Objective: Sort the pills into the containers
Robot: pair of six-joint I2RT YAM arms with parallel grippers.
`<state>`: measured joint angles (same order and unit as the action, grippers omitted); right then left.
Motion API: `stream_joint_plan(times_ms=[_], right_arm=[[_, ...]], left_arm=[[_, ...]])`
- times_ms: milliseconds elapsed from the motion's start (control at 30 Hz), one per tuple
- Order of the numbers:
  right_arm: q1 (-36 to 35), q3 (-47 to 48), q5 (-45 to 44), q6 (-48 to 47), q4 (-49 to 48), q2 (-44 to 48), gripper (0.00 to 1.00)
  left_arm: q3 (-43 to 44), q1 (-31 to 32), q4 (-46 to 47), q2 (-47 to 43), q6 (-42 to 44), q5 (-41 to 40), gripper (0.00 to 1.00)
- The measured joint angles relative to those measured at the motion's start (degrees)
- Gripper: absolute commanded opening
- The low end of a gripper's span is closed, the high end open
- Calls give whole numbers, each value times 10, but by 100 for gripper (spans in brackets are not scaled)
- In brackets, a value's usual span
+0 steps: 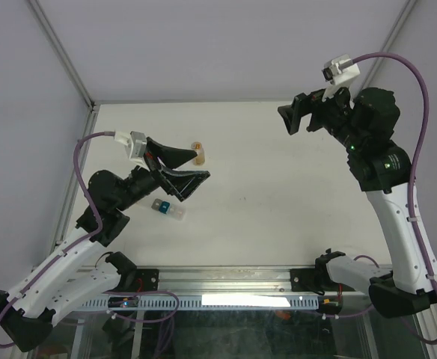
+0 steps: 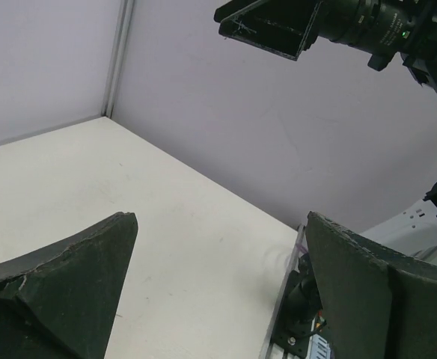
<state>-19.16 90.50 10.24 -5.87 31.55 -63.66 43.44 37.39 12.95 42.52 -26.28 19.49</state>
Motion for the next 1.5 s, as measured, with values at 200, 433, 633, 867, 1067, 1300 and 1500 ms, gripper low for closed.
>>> stream_joint_plan(times_ms=[200,433,633,867,1067,1300,1500], right_arm=[[3,-48,30,12,-2,0,99],[3,-134,104,15,-26,0,99],[3,-216,197,-24,-55,-1,99],[7,-305,279,-51,-78,-15,99],[9,-335,305,-52,-94,-22,99],[14,-362,333,-49,-110,-22,99],[15,-362,352,-46,-113,-25,99]], left_arm=[[0,0,-20,-3,8,-19,99],[0,0,-57,-2,33,-64,99],[4,-8,-110,26,65,-142,99],[-12,-149,-143,74,39,-144,94],[-81,-341,-129,80,-34,-101,87],[-139,-452,-134,107,-78,-133,61],[-139,-522,-130,215,-89,-159,40]])
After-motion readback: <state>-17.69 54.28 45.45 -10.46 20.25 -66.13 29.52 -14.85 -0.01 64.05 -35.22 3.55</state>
